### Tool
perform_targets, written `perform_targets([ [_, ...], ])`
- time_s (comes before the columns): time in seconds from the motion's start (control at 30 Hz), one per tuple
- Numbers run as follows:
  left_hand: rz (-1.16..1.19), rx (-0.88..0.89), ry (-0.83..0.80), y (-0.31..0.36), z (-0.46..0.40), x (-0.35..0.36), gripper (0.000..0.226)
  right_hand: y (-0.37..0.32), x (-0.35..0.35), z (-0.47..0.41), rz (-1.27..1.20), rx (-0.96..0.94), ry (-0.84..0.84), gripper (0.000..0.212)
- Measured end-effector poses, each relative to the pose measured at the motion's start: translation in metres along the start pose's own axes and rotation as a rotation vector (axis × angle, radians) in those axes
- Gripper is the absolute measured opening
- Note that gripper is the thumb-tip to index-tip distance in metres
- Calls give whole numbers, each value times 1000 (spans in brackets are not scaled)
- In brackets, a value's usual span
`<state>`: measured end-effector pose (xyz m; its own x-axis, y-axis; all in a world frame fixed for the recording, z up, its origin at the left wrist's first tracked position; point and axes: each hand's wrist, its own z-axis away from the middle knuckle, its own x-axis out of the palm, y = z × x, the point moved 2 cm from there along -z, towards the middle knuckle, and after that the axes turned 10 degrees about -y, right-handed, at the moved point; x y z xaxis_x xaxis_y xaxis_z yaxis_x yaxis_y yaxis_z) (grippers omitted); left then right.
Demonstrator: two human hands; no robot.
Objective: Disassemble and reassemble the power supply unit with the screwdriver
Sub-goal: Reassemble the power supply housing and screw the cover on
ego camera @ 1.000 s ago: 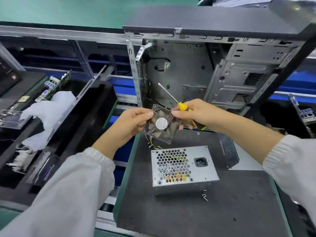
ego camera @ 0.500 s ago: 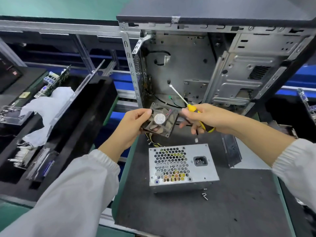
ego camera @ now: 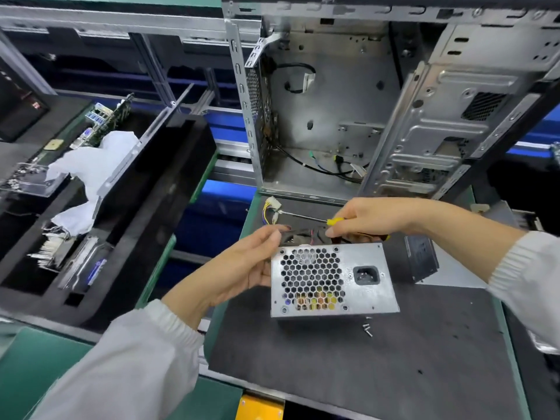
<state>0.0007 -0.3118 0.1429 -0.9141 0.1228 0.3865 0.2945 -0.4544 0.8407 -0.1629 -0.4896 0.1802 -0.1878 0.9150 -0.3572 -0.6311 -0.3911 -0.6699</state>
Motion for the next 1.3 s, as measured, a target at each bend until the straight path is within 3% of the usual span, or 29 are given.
perform_targets([
  [0.1, -66, 32, 42, -9, 3, 3, 67, 2, 1, 5, 4, 15, -66, 44],
  [0.17, -110, 38, 29, -11, 5, 5, 58, -2, 0, 11, -3, 29, -127, 39],
  [0.23, -142, 48, 27, -11, 6, 7, 50, -4, -7, 19, -76, -11, -78, 35],
  [0.3, -137, 65, 60, -11, 6, 8, 47, 4, -18, 30, -120, -55, 161, 26],
  [0.4, -135, 69, 100, -10, 4, 6, 40, 36, -12, 51, 6, -25, 625, 21],
  [0.47, -109, 54, 105, -9, 1, 3, 37, 63, 21, 59, 68, 71, 736, 25],
  [0.57, -54, 44, 27, -9, -3, -2, 39, 92, 71, 61, -52, 160, 718, 21],
  [0.67, 30, 28, -69, -9, -6, -7, 46, 104, 98, 52, -22, 215, 716, 31],
  [0.8, 129, 26, -153, -11, -9, -8, 69, 113, 124, 38, -139, 222, 771, 34],
  [0.93, 187, 39, -156, -9, -10, -4, 76, 120, 130, 35, -224, 185, 852, 43],
  [1.13, 268, 74, -144, -6, -13, 0, 68, 117, 131, 39, -214, 140, 865, 46],
  [1.3, 246, 81, -40, -15, -7, -4, 54, 116, 149, 47, -411, 103, 935, 29],
])
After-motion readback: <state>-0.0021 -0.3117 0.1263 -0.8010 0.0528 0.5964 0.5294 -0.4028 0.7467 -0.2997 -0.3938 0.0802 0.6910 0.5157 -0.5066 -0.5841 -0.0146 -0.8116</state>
